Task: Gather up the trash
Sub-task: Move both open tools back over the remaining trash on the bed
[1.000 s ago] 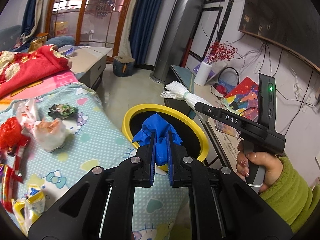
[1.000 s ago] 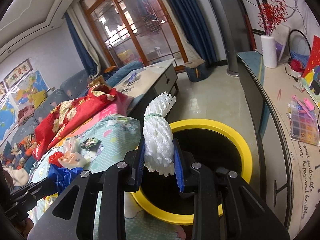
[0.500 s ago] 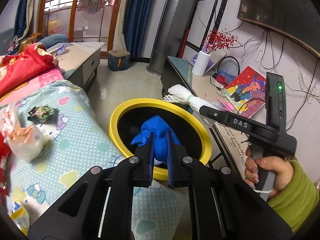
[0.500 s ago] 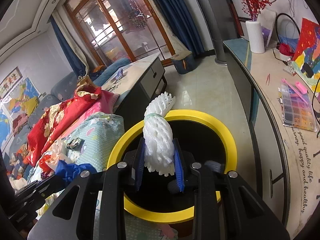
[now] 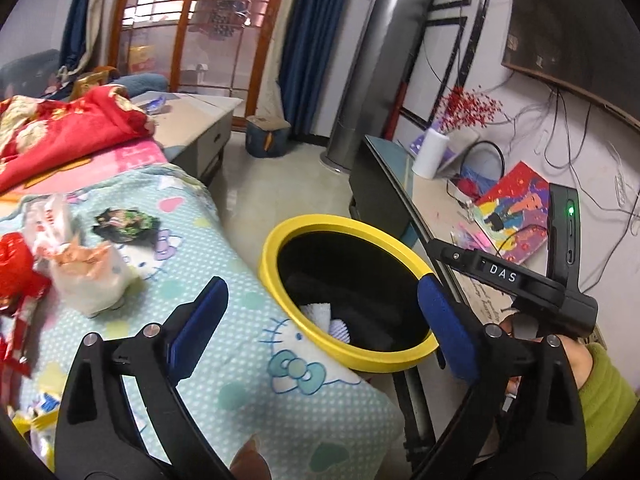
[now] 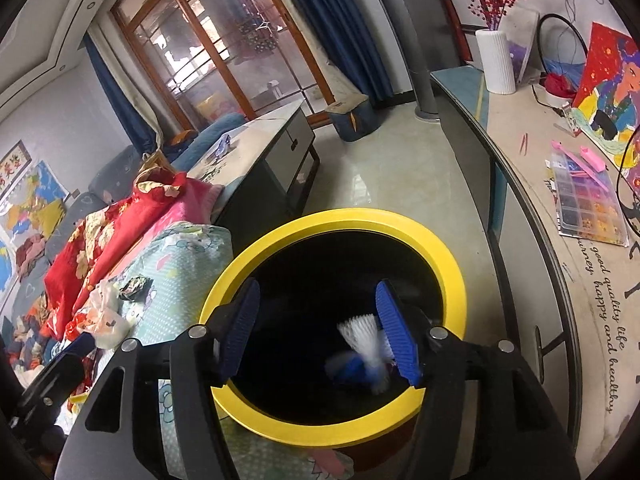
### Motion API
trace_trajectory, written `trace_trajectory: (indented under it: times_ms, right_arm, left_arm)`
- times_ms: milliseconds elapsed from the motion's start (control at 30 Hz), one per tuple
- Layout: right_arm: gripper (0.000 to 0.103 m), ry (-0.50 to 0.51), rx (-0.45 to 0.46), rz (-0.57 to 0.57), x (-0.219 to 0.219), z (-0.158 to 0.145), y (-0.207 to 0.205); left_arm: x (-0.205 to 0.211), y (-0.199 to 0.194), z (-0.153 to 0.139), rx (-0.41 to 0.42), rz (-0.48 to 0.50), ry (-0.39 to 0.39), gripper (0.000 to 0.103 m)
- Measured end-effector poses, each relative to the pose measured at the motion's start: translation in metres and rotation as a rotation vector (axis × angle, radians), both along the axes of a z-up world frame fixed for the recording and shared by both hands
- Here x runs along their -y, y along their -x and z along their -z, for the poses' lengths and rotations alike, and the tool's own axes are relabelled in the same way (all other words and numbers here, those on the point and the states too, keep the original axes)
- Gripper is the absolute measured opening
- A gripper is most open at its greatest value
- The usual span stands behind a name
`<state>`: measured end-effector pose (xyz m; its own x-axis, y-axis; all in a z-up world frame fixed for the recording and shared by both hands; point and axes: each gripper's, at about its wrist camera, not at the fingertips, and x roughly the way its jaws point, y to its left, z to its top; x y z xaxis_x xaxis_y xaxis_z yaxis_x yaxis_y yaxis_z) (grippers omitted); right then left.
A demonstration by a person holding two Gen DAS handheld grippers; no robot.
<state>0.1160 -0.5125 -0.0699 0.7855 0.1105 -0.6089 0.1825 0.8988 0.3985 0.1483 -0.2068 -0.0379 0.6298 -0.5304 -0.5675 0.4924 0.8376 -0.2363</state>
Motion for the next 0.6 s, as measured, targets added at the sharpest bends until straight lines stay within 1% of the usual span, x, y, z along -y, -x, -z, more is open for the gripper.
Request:
trace_trajectory:
  times_ms: [267,433,600]
  right_arm:
    - [0.062,0.018,0.02,-0.054,-0.022,-0.009,0.0]
    - [0.063,0.029,0.038,-0.087,-0.037,-0.016,0.002]
    - [0.064,0.043,0.046,-0.125,-0.052,-0.021,0.002]
  left_arm:
    - [-0.025,0.013,-0.009,0.045,-0.07,-0.01,0.088]
    - [-0.043,0.015,-0.013,0.058,-0.118,-0.013,0.088]
    - [-0.059,0.016,-0.016,0.064,-0.16,0.003,0.088]
